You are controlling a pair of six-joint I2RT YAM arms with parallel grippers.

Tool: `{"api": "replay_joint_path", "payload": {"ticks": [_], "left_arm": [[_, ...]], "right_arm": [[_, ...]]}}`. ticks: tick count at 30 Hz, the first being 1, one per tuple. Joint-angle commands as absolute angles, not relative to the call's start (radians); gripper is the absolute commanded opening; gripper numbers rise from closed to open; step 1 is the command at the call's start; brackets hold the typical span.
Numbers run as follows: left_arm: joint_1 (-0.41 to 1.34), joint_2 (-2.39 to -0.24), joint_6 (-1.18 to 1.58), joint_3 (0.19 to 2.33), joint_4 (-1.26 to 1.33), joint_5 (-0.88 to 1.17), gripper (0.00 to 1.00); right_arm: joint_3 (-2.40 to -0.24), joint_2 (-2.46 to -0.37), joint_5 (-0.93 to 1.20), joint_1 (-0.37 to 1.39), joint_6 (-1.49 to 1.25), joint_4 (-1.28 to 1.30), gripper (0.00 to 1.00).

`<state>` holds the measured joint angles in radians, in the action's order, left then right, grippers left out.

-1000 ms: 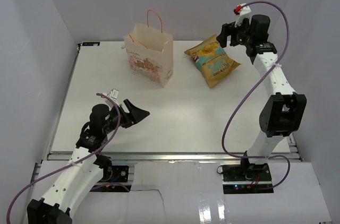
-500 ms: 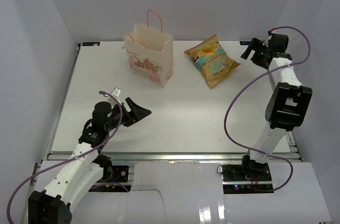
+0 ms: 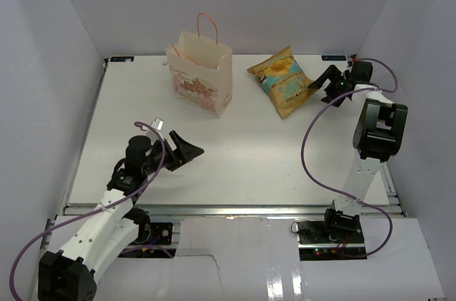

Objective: Place the snacks into the paper bag

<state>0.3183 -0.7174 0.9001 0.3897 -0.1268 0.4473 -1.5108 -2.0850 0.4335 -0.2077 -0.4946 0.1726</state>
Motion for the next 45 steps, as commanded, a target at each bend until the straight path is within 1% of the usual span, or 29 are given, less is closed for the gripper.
{"api": "replay_joint_path", "payload": {"ticks": [1,12,13,17,18,20,21,23,24,26,27,30,36,41,45], "left_arm": [[0.324,-0.716,0.914,0.411,-0.120,0.456,0.88],[0.324,-0.790,0.910,0.451,-0.130,0.456,0.88],[0.324,-0.796,0.907,0.456,-0.129,0.459,0.88],[0.324,-0.834,0.897,0.480,-0.127,0.462,0.88],[0.324,-0.839,0.894,0.483,-0.126,0.463,0.88],[0.324,-0.847,0.890,0.489,-0.124,0.465,0.88],[0.324,-0.854,0.890,0.492,-0.124,0.466,0.88],[0.324,-0.857,0.888,0.492,-0.123,0.466,0.88],[0.324,-0.857,0.888,0.492,-0.123,0.466,0.88],[0.324,-0.856,0.888,0.491,-0.120,0.466,0.88],[0.324,-0.854,0.890,0.489,-0.120,0.465,0.88],[0.324,-0.848,0.887,0.494,-0.118,0.462,0.88],[0.324,-0.830,0.876,0.499,-0.112,0.456,0.88],[0.324,-0.812,0.867,0.492,-0.100,0.457,0.88],[0.324,-0.793,0.853,0.485,-0.097,0.463,0.89]], "right_arm": [[-1.508,-2.109,0.525,-0.209,-0.555,0.048,0.93],[-1.508,-2.200,0.554,-0.206,-0.621,-0.054,0.86],[-1.511,-2.204,0.560,-0.204,-0.623,-0.069,0.81],[-1.511,-2.227,0.591,-0.204,-0.630,-0.109,0.72],[-1.512,-2.230,0.594,-0.204,-0.630,-0.115,0.67],[-1.511,-2.235,0.616,-0.204,-0.627,-0.129,0.60],[-1.511,-2.240,0.624,-0.204,-0.627,-0.132,0.53],[-1.503,-2.237,0.646,-0.202,-0.626,-0.152,0.46],[-1.505,-2.235,0.652,-0.204,-0.626,-0.156,0.40],[-1.505,-2.229,0.666,-0.203,-0.618,-0.161,0.33],[-1.506,-2.226,0.672,-0.204,-0.617,-0.163,0.27],[-1.508,-2.201,0.690,-0.204,-0.608,-0.153,0.18],[-1.497,-2.089,0.735,-0.204,-0.511,-0.118,0.09],[-1.476,-1.942,0.772,-0.199,-0.368,-0.091,0.08],[-1.502,-1.858,0.772,-0.164,-0.293,-0.002,0.08]]}}
